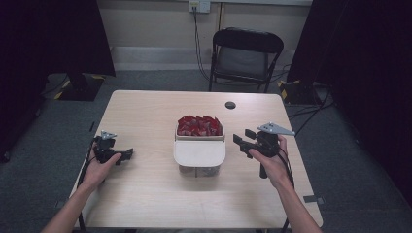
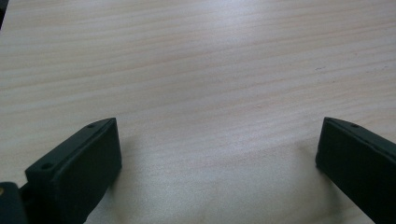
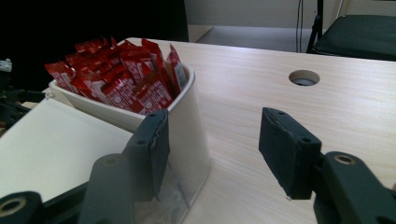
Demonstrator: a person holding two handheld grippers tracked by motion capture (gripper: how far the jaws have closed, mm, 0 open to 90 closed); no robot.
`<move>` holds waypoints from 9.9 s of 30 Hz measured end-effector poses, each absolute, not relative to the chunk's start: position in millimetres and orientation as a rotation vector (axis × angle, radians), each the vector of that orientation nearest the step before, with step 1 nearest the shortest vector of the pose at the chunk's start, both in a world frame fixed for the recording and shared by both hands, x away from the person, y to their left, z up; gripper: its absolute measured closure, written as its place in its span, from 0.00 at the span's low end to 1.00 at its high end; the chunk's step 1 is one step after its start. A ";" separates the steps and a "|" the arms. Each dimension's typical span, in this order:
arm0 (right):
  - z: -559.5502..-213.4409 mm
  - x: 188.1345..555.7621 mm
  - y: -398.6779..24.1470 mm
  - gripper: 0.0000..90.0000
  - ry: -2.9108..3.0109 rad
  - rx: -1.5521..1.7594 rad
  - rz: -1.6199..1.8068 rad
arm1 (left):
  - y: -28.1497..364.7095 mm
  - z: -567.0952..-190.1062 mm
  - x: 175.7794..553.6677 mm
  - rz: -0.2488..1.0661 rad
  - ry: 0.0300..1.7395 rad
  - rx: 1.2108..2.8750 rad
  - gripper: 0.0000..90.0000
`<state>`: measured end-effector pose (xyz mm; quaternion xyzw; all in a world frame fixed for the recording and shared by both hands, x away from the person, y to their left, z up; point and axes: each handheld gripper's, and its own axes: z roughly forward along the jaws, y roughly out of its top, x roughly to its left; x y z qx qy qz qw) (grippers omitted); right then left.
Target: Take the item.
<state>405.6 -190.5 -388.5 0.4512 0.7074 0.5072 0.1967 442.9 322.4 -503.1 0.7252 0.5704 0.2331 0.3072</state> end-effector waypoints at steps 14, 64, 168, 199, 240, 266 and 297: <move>-375.5 412.1 -160.7 0.55 2.037 1.212 1.472 | 322.5 -503.1 442.9 0.616 1.508 1.919 0.00; -389.0 433.1 -137.5 1.00 2.064 1.241 1.446 | 322.4 -503.1 442.9 0.616 1.509 1.918 0.00; -327.2 413.5 -162.9 1.00 1.931 1.155 1.705 | 322.5 -503.0 442.9 0.616 1.509 1.919 0.00; -307.1 407.1 -179.8 1.00 1.827 1.146 1.779 | 322.3 -503.2 442.8 0.616 1.510 1.916 0.00; -307.0 416.7 -227.8 1.00 1.671 1.234 1.678 | 322.3 -503.2 442.8 0.616 1.510 1.915 0.00; -372.4 449.6 -214.7 1.00 1.841 1.359 1.467 | 322.5 -503.1 442.8 0.616 1.509 1.919 0.00; -396.3 435.7 -205.9 1.00 1.981 1.348 1.317 | 322.3 -503.2 442.8 0.616 1.510 1.916 0.00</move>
